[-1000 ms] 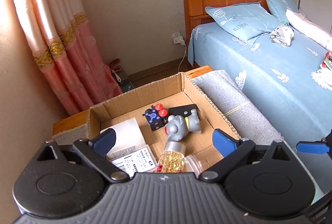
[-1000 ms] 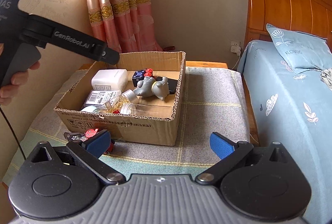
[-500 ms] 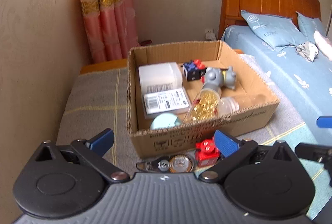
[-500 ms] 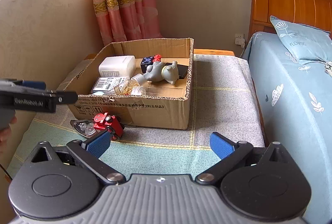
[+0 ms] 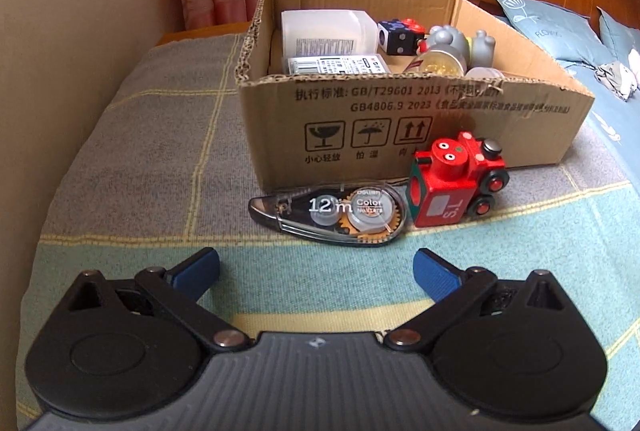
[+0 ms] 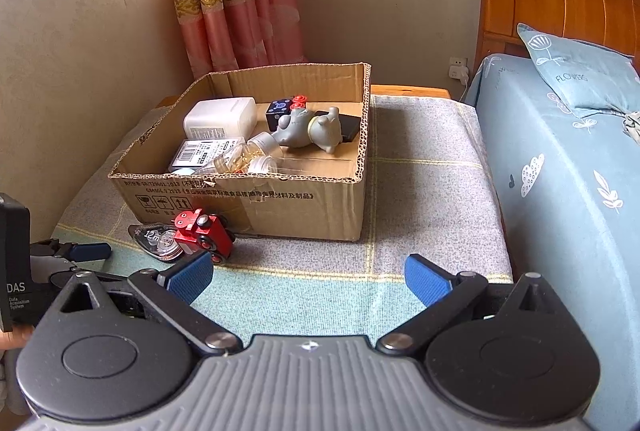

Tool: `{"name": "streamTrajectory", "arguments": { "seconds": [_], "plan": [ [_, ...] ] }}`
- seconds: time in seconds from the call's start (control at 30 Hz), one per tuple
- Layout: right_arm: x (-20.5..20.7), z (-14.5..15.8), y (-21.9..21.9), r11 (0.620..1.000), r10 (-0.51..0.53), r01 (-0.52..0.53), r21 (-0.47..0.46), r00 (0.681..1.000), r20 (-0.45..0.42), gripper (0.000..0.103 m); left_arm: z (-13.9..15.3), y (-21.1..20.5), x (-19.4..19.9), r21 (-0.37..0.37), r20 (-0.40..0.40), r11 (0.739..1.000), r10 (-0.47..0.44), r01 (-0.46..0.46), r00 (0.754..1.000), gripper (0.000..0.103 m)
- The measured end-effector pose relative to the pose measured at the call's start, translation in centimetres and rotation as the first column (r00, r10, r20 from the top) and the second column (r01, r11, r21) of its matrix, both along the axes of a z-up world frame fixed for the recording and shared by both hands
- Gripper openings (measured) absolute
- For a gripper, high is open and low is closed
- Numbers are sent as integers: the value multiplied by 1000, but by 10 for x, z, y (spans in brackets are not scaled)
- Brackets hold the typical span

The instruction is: Organize rigid objects

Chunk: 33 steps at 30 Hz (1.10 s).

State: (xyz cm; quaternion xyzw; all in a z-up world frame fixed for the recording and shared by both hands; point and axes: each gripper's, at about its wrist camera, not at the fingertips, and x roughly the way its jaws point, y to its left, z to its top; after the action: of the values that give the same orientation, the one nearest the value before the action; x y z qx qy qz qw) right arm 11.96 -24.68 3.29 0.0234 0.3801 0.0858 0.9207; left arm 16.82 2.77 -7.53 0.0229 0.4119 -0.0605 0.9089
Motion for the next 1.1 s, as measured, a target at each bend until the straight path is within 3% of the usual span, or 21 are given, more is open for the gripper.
{"name": "streamTrajectory", "arguments": {
  "seconds": [0.57,0.83,1.1],
  "plan": [
    [14,-34,25,993,82,-89,-83,992,-92,103,-2,3,24,-5,50,1000,14,-13,999,102],
    [22,-33,48,984,137,-143,-108,989,-63,103,-2,31,17,-5,39,995,101,-101,994,102],
    [41,-44,84,978,175,-178,-110,984,-39,103,-2,50,4,-8,34,992,123,-123,992,102]
  ]
}}
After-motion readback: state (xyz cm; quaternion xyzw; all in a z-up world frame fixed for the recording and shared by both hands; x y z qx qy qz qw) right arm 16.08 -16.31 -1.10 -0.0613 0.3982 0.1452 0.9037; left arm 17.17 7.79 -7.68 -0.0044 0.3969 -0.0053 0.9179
